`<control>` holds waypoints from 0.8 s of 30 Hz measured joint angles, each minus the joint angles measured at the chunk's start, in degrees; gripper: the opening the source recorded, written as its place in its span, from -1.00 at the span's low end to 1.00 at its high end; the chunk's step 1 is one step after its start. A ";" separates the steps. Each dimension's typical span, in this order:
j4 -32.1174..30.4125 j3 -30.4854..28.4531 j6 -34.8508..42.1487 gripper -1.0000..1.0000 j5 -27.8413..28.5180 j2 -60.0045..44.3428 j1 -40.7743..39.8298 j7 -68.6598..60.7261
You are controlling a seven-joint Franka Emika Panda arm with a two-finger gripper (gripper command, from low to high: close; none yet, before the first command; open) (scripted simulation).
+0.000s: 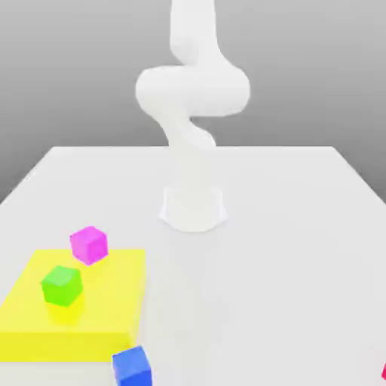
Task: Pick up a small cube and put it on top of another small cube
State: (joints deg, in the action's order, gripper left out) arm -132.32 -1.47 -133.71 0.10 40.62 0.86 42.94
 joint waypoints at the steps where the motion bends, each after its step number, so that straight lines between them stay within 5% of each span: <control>1: -0.24 -0.63 -0.85 0.00 -0.01 -2.25 0.33 -1.28; 24: -5.14 -8.97 -18.33 0.00 -6.77 -50.25 0.88 -33.48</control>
State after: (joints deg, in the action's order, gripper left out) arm -137.46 -10.44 -152.04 -6.67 -9.63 1.74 9.45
